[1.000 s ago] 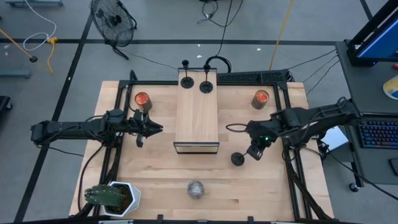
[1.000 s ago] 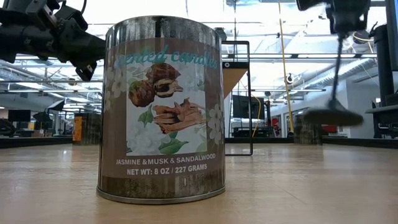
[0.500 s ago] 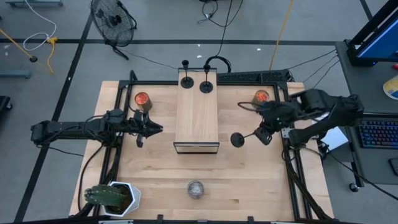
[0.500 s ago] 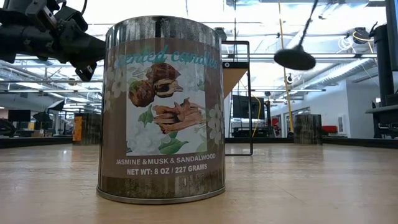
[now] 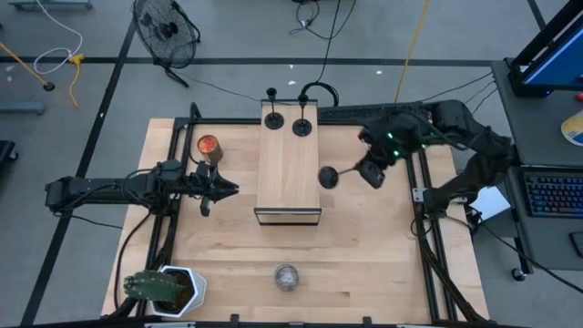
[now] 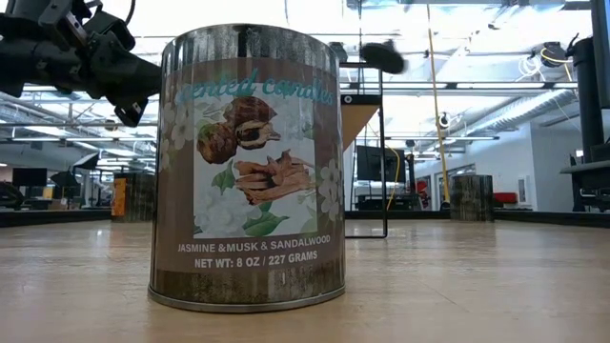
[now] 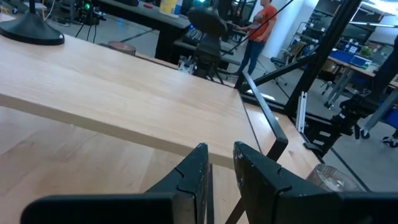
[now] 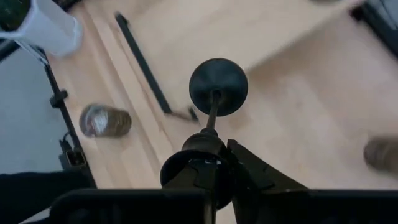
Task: Pick & Place candle stick holders
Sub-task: Put the black candlestick holder on the shelf
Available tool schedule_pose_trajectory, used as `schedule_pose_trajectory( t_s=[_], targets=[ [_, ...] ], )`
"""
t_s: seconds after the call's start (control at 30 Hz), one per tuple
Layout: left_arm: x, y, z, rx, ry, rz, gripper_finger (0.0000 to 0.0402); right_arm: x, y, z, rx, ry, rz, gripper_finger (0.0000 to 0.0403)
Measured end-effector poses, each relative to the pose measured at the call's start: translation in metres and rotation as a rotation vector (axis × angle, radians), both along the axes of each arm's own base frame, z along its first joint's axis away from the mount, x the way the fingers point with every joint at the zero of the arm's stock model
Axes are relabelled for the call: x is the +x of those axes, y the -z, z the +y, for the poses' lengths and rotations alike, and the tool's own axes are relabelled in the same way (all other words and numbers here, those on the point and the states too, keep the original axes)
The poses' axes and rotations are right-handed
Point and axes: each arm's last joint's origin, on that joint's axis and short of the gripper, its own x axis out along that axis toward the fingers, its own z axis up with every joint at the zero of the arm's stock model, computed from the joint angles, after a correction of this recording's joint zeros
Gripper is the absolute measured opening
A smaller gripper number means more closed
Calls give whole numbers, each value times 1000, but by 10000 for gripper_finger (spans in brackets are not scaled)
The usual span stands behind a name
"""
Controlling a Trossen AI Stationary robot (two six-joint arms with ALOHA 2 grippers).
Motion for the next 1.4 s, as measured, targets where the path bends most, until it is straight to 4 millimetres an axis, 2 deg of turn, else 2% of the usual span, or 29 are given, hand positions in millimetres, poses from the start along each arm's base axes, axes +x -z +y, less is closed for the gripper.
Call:
schedule_pose_trajectory(
  t_s=[0.17, 0.33, 0.67, 1.03, 1.4],
  targets=[
    [0, 0, 0, 0, 0, 0, 81, 21, -4, -19, -32, -36, -20, 12],
    [0, 0, 0, 0, 1, 4, 81, 43, 5, -41, -59, -68, 0, 12],
    [0, 0, 0, 0, 3, 4, 81, 80, 19, -77, -160, -122, -77, 12],
    [0, 0, 0, 0, 3, 3, 81, 93, 24, -107, -179, -103, -155, 12],
    [0, 0, 0, 0, 3, 2, 81, 112, 48, -125, -153, -126, -92, 12]
  ],
)
